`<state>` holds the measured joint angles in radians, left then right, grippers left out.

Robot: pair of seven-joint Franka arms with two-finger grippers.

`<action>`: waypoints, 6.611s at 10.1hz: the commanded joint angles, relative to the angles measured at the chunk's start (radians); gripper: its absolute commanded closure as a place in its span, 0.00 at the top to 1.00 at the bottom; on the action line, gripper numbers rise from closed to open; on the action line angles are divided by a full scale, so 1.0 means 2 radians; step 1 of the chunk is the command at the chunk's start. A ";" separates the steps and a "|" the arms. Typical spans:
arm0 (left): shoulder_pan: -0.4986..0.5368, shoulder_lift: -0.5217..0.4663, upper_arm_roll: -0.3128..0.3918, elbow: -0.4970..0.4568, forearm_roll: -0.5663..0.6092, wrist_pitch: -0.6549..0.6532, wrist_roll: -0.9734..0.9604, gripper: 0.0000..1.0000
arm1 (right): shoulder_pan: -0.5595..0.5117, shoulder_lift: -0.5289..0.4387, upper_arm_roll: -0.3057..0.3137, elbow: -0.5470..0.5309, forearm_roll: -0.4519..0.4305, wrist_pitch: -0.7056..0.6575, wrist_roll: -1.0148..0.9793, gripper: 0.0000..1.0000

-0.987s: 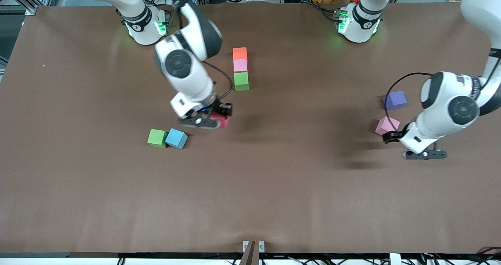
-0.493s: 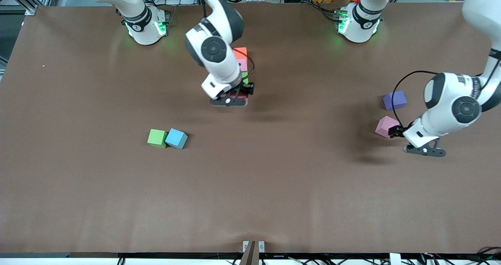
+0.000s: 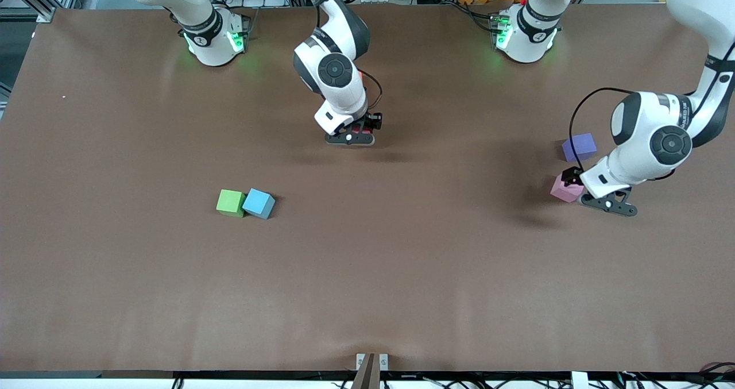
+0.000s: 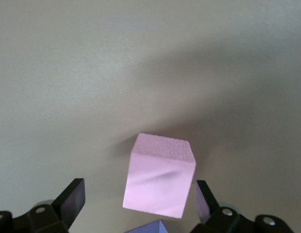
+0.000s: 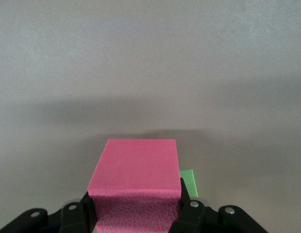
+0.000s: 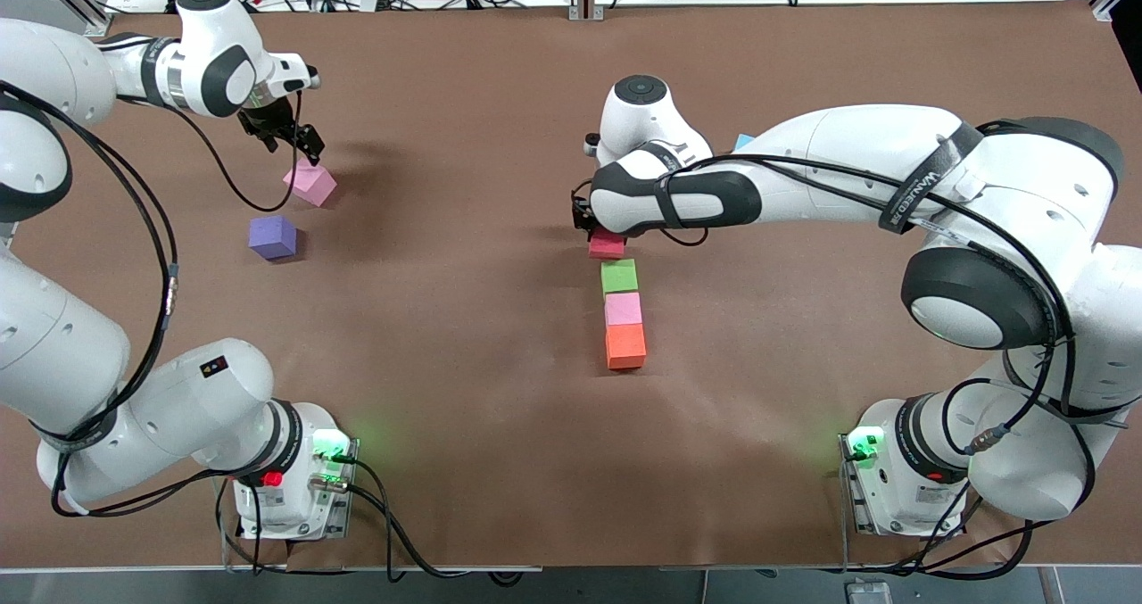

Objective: Arrange blocks into number 1
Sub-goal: 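Grasp the light pink cube with the left gripper, then lift the pink cube with the left gripper while the right gripper withdraws, then carry the light pink cube to the column with the left gripper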

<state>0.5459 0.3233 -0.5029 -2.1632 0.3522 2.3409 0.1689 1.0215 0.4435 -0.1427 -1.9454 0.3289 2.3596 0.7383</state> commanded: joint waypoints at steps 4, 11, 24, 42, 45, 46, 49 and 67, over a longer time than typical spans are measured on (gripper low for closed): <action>-0.012 -0.014 0.004 -0.029 -0.014 0.009 0.162 1.00 | -0.007 0.015 -0.002 -0.001 0.009 0.001 0.001 0.64; -0.009 0.007 0.008 -0.021 -0.017 0.011 0.096 1.00 | -0.010 0.026 -0.002 -0.001 0.009 0.000 -0.002 0.73; -0.008 0.058 0.025 -0.012 -0.010 0.044 0.073 0.00 | -0.217 -0.143 0.008 0.000 -0.093 -0.086 -0.147 1.00; -0.358 0.190 0.024 0.247 -0.019 -0.031 -0.536 0.00 | -0.506 -0.191 0.062 0.198 -0.177 -0.295 -0.376 1.00; -0.440 0.235 0.029 0.320 -0.055 -0.059 -0.601 0.00 | -0.498 -0.189 0.042 0.206 -0.171 -0.314 -0.372 1.00; -0.465 0.246 0.040 0.337 -0.067 -0.070 -0.615 0.00 | -0.500 -0.187 0.043 0.210 -0.171 -0.317 -0.373 1.00; -0.511 0.250 0.055 0.348 -0.087 -0.071 -0.623 0.00 | -0.499 -0.188 0.042 0.214 -0.168 -0.325 -0.371 1.00; -0.570 0.287 0.056 0.375 -0.082 -0.079 -0.635 0.00 | -0.498 -0.190 0.047 0.236 -0.168 -0.371 -0.372 1.00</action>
<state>-0.5760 0.8895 -0.4032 -1.4181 0.1993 2.2081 -1.0971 0.0212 0.0726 -0.0470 -1.4813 -0.0045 1.6333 -0.0067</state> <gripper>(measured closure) 0.396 0.000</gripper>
